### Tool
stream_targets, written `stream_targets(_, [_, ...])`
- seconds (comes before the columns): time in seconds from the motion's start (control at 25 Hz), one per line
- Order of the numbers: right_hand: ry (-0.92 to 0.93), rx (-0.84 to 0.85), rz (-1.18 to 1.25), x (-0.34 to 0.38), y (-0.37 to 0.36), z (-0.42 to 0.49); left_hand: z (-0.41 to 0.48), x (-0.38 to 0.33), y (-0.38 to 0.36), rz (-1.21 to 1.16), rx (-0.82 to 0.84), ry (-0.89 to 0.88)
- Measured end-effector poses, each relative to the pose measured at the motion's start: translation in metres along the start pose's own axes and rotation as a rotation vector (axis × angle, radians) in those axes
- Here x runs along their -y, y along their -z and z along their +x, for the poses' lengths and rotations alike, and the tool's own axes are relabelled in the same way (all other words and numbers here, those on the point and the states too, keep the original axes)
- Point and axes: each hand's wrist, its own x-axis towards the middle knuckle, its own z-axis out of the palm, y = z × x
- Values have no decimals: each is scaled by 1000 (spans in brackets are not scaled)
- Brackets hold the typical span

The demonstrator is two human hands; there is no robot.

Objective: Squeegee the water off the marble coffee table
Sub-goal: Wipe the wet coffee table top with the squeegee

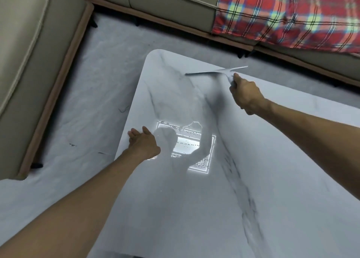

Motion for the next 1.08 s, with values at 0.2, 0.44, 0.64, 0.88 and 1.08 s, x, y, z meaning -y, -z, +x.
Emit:
stream_targets(0.2, [23,1,-62,-41,-39,-72,2,1,-2,-6,-5,0])
stream_targets(0.44, [141,26,-61,-28,-17,-88,-1,1,-2,-15,-29,-8])
stream_targets(0.64, [174,17,82,98,-24,9,-1,11,-7,-8,-68,-42])
stream_targets(0.88, [367,48,-32,89,-61,-19,1,18,-5,-45,-81,-80])
stream_targets(1.08, [325,228,-232,-17,-46,-117,-8,27,-2,-113,-157,-129])
